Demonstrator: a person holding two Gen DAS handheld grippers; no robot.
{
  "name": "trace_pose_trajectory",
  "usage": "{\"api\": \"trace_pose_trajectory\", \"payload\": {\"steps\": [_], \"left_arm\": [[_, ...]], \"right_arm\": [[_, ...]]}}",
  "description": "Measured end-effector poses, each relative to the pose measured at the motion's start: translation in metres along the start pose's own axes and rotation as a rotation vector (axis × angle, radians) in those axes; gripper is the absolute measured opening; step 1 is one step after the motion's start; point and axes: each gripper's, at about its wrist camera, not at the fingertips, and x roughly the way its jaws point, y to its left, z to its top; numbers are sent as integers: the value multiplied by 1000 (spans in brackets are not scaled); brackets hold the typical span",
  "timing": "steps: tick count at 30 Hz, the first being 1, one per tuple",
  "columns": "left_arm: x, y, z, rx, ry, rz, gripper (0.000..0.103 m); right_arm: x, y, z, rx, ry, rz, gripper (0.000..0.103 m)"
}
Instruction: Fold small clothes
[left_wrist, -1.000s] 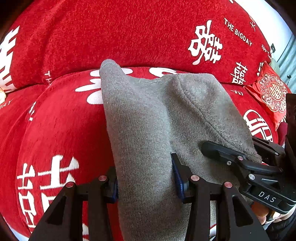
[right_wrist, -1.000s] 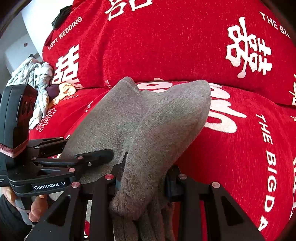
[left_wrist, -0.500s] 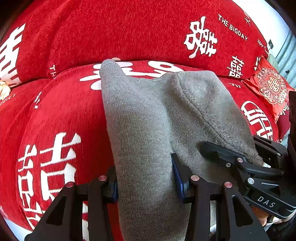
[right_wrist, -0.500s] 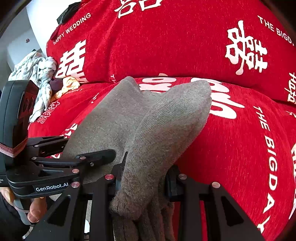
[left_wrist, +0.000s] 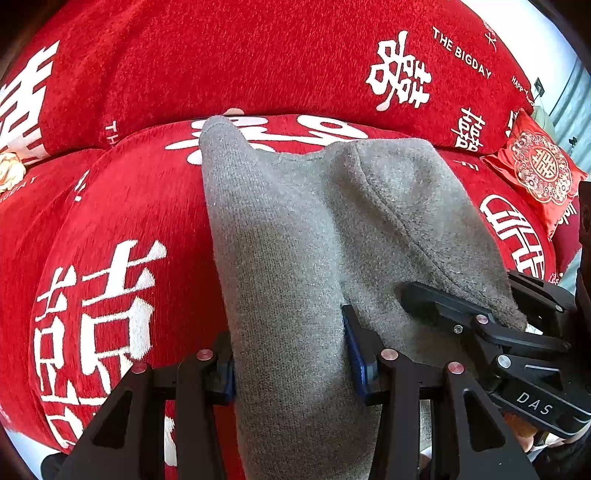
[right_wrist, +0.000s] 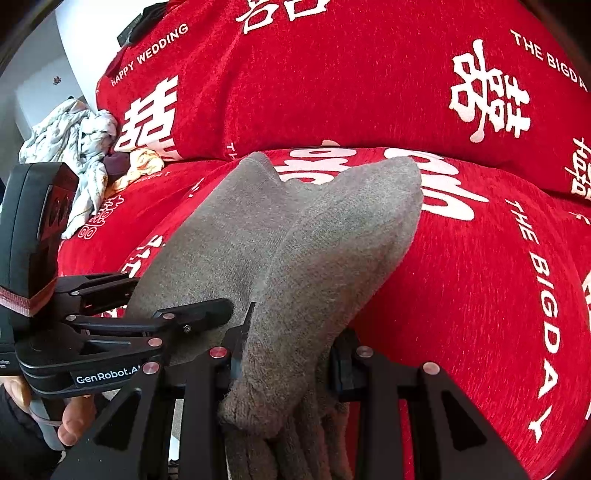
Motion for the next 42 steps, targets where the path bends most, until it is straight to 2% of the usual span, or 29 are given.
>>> {"api": "trace_pose_trajectory", "payload": {"steps": [6,9,11,15,17,19,21,24,26,28,31,34,37,42], "left_arm": [[5,11,-8,-21,2,-22,50],[5,23,-14,-53,-4,-29,60],[0,29,-17,-60,-11,-49,61],[-18,37,-17,-75,-38,-40,61],[-30,42,-13,-100,-70,-19,61],[-34,44,-4,-105,-82,-18,61],[-31,40,6,-92,-77,6,61],[-8,28,24,-49,-32,142,61],[9,27,34,-41,-1,180,61],[19,29,40,-47,23,175,61],[25,30,42,-41,30,173,61],[26,30,42,-49,39,164,61],[14,29,37,-57,33,164,61],[-14,18,8,-22,9,143,61]], "right_arm": [[2,-3,-4,-7,-5,3,33],[7,-15,-10,20,7,16,36],[12,-32,-16,74,30,43,48],[11,-59,-24,172,39,68,52],[0,-67,-25,202,5,47,53],[-15,-64,-19,182,-55,9,53],[-23,-59,-10,148,-89,9,53],[-18,-41,9,72,-98,71,53],[-2,-38,18,64,-66,94,54],[22,-44,26,82,-3,97,54],[49,-58,30,109,46,97,53],[52,-65,34,138,46,128,53],[39,-59,33,138,46,108,54],[-6,-18,1,-41,22,156,54]]}}
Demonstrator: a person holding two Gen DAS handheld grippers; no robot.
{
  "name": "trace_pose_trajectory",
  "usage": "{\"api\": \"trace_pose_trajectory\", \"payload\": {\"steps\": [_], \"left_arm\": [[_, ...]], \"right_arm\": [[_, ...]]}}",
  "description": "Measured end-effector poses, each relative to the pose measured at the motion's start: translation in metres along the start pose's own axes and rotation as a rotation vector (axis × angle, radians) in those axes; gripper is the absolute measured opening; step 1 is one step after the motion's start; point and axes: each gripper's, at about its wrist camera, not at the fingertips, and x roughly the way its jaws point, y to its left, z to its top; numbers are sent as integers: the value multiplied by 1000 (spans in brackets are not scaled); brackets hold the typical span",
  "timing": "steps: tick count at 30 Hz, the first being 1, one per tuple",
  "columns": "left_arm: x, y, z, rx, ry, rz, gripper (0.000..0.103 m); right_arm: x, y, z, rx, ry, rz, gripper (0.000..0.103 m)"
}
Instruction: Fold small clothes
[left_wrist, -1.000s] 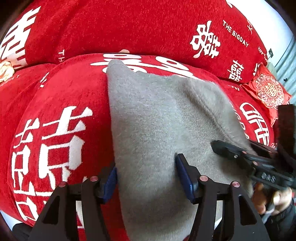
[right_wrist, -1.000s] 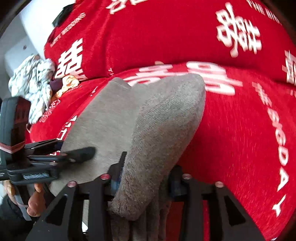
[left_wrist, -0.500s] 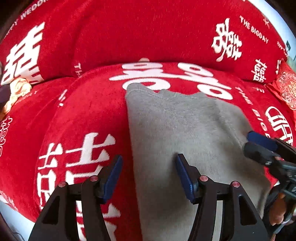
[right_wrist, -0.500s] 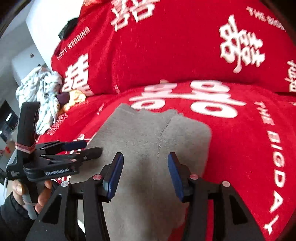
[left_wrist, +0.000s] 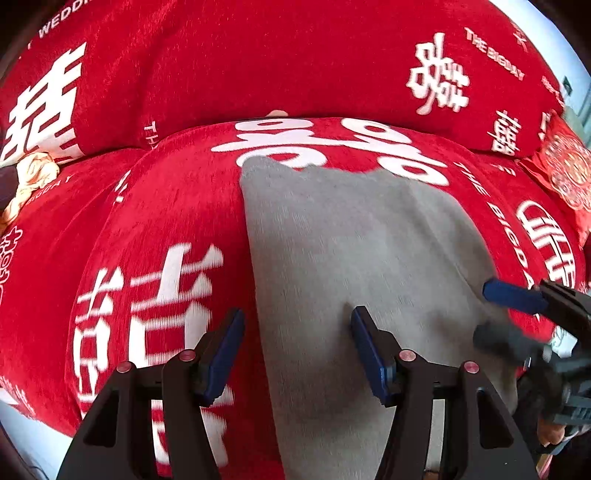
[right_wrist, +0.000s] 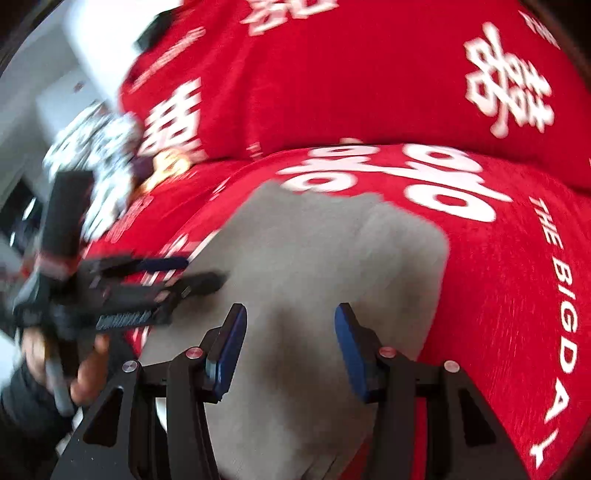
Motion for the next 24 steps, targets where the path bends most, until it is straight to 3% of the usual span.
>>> {"api": "trace_pose_trajectory", "payload": {"steps": [4,9,11,12,17,24], "left_arm": [[-14,-2,-25,3,-7,-19,61],[-12,0,-44,-4,-11,-18,61],[-11,5,-48,-21,-18,-5,78],[-10,7,-50,-30,-24,2,81],[-5,17,-57,-66,-22,-48,81],[-11,5,-60,-9,-43,30,82]], "right_arm": [[-8,28,-34,-91,26,36,54],[3,26,-59,-92,63,23,53],[5,18,-65,-59,52,47,53],[4,17,-67,-54,47,51,53],[1,8,-78,-34,41,73,53],[-4,2,-90,-17,62,59,53]]}}
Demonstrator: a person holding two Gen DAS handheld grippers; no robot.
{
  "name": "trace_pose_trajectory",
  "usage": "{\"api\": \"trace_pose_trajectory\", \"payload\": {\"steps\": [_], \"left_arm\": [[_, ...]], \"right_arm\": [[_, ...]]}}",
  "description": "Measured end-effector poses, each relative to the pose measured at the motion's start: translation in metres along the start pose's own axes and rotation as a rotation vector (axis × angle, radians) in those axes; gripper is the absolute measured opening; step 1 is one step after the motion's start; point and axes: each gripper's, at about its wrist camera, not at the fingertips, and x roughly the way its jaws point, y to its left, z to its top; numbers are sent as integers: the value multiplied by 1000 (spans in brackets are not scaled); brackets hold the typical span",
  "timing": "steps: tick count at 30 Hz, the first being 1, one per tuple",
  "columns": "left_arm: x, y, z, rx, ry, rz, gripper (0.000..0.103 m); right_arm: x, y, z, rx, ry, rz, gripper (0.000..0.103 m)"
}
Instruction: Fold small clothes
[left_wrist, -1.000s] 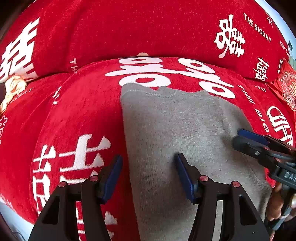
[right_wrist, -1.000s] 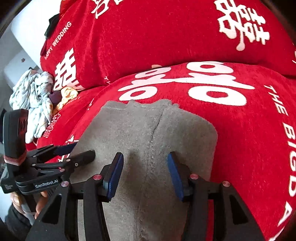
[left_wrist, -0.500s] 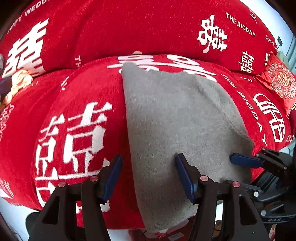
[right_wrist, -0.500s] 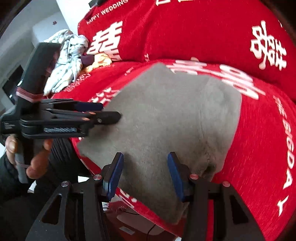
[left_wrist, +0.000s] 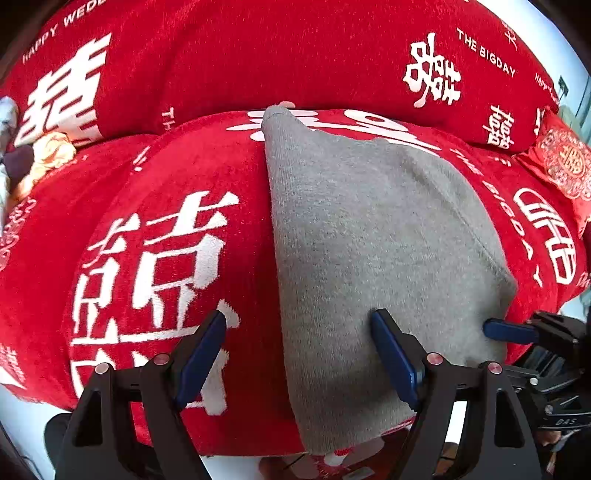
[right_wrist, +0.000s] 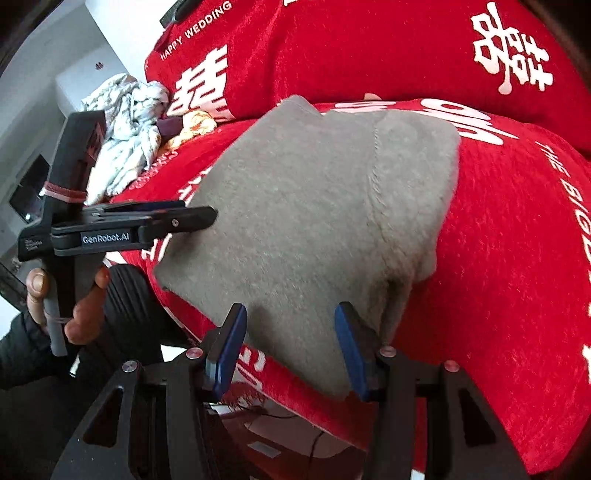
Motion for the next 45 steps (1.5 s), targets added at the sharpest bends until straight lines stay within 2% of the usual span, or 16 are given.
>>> {"api": "trace_pose_trajectory", "payload": {"steps": [4,6,8,15,22,26,32,40,45], "left_arm": [[-13,-11,0,31,-8,48,82],[-18,-18,2,48,-14,76,82],[-20,-23,5,52,-16,104,82],[-13,-26,12,33,12,142,82],[-12,-28,17,7,3,161,82],[-7,-31,17,9,37,143,82],[-10,-37,12,10,2,204,82],[-10,-30,14,-37,28,169,82],[-9,-28,14,-49,40,173,82]], "right_arm": [[-14,7,4,12,14,-50,55],[-25,15,12,-7,-5,-82,62],[-32,23,21,-20,-30,-111,75],[-27,38,48,-44,-19,-270,76],[-19,37,55,-47,0,-308,76],[-17,36,55,-45,7,-321,76],[-16,34,57,-36,12,-329,76],[-14,35,57,-40,20,-342,76],[-15,33,57,-38,22,-341,76]]}}
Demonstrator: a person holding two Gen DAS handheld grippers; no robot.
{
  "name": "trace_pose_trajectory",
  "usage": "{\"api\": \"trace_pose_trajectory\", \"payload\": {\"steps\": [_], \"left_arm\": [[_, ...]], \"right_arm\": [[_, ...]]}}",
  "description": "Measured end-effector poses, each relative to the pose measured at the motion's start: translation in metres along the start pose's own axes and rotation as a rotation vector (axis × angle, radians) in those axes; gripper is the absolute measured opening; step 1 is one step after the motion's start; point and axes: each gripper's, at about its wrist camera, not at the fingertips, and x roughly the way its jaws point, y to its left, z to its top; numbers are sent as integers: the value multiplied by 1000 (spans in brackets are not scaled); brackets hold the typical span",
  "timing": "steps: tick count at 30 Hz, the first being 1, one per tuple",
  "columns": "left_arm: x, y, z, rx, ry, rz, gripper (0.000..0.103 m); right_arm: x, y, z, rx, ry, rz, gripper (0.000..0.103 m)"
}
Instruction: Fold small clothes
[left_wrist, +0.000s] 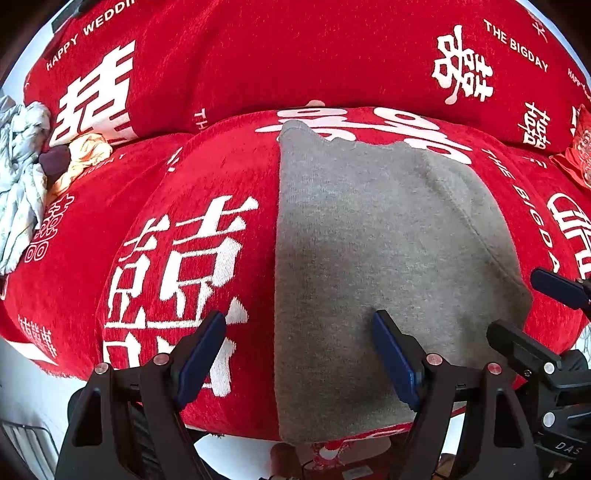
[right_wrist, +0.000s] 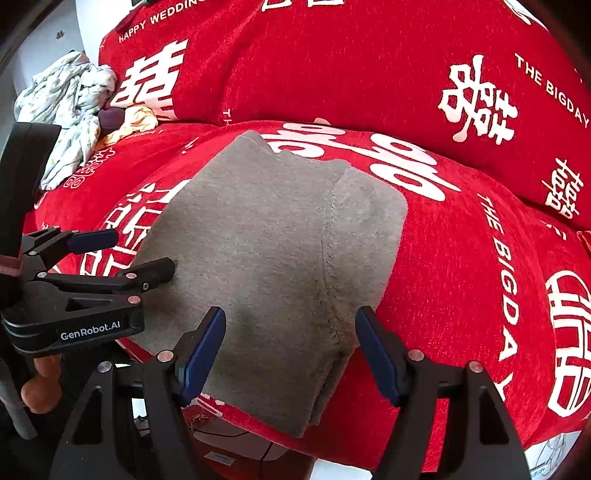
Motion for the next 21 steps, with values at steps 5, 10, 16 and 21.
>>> {"api": "trace_pose_trajectory", "payload": {"steps": [5,10,16,21], "left_arm": [[-1,-2,0,4,0,6,82],[0,-5,1,9,10,-3,82],[-2,-9,1,17,8,5,82],[-2,-11,0,20,14,8,82]], "right_arm": [[0,1,0,2,-2,-1,76],[-2,-1,-1,7,-7,5,76],[-3,-7,-1,13,-12,14,76],[-4,-8,-1,14,-19,20,76]]}}
